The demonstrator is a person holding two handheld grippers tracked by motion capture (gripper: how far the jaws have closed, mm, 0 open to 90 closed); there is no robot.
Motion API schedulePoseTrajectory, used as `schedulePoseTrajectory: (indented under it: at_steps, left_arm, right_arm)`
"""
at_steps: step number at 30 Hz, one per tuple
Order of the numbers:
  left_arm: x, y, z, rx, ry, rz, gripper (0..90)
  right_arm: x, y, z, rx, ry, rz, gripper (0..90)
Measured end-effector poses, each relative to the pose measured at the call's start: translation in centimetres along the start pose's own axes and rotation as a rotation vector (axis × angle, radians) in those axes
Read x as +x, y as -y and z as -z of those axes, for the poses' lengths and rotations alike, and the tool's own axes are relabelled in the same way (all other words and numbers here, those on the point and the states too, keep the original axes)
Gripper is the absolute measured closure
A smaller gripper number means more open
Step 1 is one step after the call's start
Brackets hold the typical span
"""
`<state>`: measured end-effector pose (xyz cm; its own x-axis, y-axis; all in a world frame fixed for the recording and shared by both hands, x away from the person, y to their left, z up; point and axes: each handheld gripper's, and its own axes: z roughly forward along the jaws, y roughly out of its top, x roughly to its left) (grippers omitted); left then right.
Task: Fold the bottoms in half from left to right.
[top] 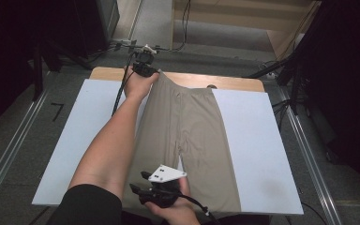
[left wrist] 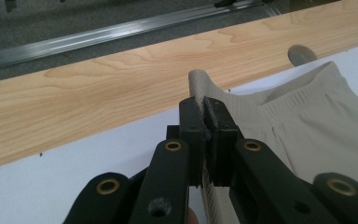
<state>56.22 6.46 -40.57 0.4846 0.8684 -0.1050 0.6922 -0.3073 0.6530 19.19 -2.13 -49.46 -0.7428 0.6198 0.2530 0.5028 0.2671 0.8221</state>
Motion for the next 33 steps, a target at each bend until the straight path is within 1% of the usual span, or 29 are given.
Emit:
schedulePoseTrajectory:
  at_steps: [2, 3, 4, 5, 6, 7, 9, 10, 11, 12, 13, 14, 15, 16, 17, 18, 19, 21, 22, 23, 24, 25, 26, 27, 29, 31, 32, 33]
  left_arm:
    - [0.0, 0.0, 0.0, 0.001, -0.012, -0.009, 87.6]
    - [0.0, 0.1, -0.1, 0.003, -0.015, -0.013, 87.6]
    - [0.1, 0.1, -0.1, 0.007, -0.017, -0.017, 87.6]
    - [0.1, 0.1, -0.1, 0.015, -0.015, -0.025, 87.6]
    - [0.2, 0.2, -0.2, 0.015, -0.015, -0.027, 87.7]
    - [0.2, 0.2, -0.2, 0.011, -0.014, -0.021, 87.7]
    - [0.2, 0.2, -0.2, 0.009, -0.015, -0.02, 87.6]
    - [0.2, 0.2, -0.2, 0.008, -0.013, -0.021, 87.6]
    - [0.2, 0.2, -0.2, 0.01, -0.013, -0.025, 87.6]
    - [0.2, 0.2, -0.1, 0.011, -0.016, -0.025, 87.6]
    - [0.2, 0.2, -0.2, 0.01, -0.014, -0.023, 87.6]
    - [0.2, 0.2, -0.2, 0.011, -0.014, -0.023, 87.6]
    - [0.2, 0.2, -0.2, 0.011, -0.015, -0.023, 87.6]
    - [0.2, 0.2, -0.2, 0.011, -0.014, -0.023, 87.6]
    - [0.2, 0.2, -0.1, 0.011, -0.015, -0.024, 87.6]
    - [0.2, 0.2, -0.1, 0.014, -0.015, -0.027, 87.6]
    - [0.2, 0.2, -0.1, 0.012, -0.016, -0.027, 87.6]
    - [0.2, 0.2, 0.0, 0.009, -0.017, -0.027, 87.6]
    - [0.3, 0.2, 0.0, 0.012, -0.018, -0.03, 87.6]
    - [0.4, 0.2, 0.1, 0.011, -0.019, -0.024, 87.6]
    - [0.5, 0.2, 0.1, 0.01, -0.018, -0.02, 87.6]
    - [0.6, 0.3, 0.1, 0.011, -0.02, -0.02, 87.6]
    - [0.7, 0.3, 0.1, 0.011, -0.022, -0.016, 87.6]
    - [0.7, 0.3, 0.1, 0.01, -0.024, -0.014, 87.6]
    - [0.9, 0.3, 0.1, 0.01, -0.027, -0.017, 87.6]
    - [1.2, 0.3, 0.2, 0.008, -0.035, -0.012, 87.6]
    - [1.4, 0.4, 0.2, 0.01, -0.039, -0.011, 87.6]
    - [1.6, 0.4, 0.2, 0.013, -0.041, -0.01, 87.6]
  right_arm:
    - [0.6, -0.1, -1.2, 0.01, 0.021, -0.003, 44.1]
    - [0.8, -0.1, -1.7, 0.013, 0.018, -0.018, 44.1]
    - [1.0, 0.0, -2.7, 0.029, 0.035, -0.035, 44.3]
    - [1.0, 0.0, -2.7, 0.029, 0.035, -0.035, 44.3]
    - [1.2, 0.1, -3.1, 0.033, 0.04, -0.037, 44.3]
    - [1.4, 0.2, -3.4, 0.041, 0.052, -0.041, 45.1]
    - [1.7, 0.3, -4.1, 0.059, 0.065, -0.035, 45.4]
    - [1.9, 0.3, -4.3, 0.073, 0.077, -0.023, 45.6]
    - [2.3, 0.4, -4.7, 0.102, 0.103, -0.02, 46.3]
    - [2.3, 0.4, -4.7, 0.102, 0.103, -0.02, 46.3]
    - [2.4, 0.5, -5.0, 0.116, 0.108, -0.018, 46.7]
    - [2.7, 0.6, -5.1, 0.112, 0.13, 0.001, 49.2]
    - [3.2, 0.7, -5.1, 0.116, 0.167, 0.025, 53.4]
    - [4.1, 1.0, -5.4, 0.114, 0.259, 0.096, 59.9]
    - [4.1, 1.0, -5.4, 0.114, 0.259, 0.096, 59.9]
    - [4.3, 1.0, -5.4, 0.117, 0.273, 0.106, 61.6]
    - [4.4, 1.0, -5.4, 0.12, 0.28, 0.094, 66.5]
    - [4.3, 0.9, -5.2, 0.134, 0.275, 0.071, 78.0]
    - [4.0, 0.8, -5.1, 0.135, 0.263, 0.046, 83.6]
    - [3.4, 0.7, -4.9, 0.136, 0.238, 0.023, 87.4]
    - [2.8, 0.7, -4.7, 0.136, 0.199, -0.004, 88.4]
    - [2.4, 0.6, -4.6, 0.137, 0.17, -0.032, 88.6]
    - [2.1, 0.6, -4.5, 0.14, 0.143, -0.047, 88.7]
    - [2.0, 0.6, -4.2, 0.135, 0.128, -0.043, 88.8]
    - [2.1, 0.6, -3.7, 0.111, 0.118, -0.02, 88.9]
    - [2.3, 0.4, -3.0, 0.076, 0.099, -0.005, 88.9]
    - [2.5, 0.2, -2.8, 0.06, 0.091, 0.01, 89.0]
    - [2.7, 0.0, -2.5, 0.039, 0.072, 0.016, 89.0]
